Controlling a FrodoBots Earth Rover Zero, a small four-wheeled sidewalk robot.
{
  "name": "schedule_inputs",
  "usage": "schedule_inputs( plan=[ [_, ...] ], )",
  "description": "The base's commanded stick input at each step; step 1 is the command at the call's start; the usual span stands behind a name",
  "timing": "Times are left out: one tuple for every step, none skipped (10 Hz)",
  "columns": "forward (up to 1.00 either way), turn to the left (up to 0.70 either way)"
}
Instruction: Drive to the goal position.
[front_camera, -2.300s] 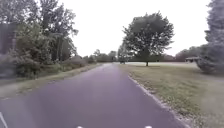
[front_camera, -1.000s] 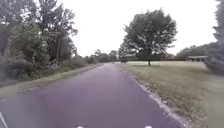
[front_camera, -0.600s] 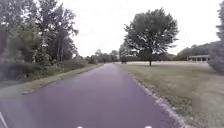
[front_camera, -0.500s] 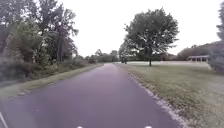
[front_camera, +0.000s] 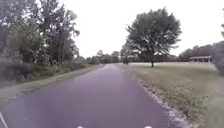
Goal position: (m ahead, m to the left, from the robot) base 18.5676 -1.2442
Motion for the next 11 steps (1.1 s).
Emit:
schedule_inputs(
  plan=[
    [0.70,0.00],
    [0.70,0.00],
    [0.70,0.00],
    [0.70,0.00],
    [0.70,0.00],
    [0.70,0.00],
    [0.70,0.00],
    [0.70,0.00],
    [0.70,0.00],
    [0.70,0.00],
    [0.70,0.00]
  ],
)
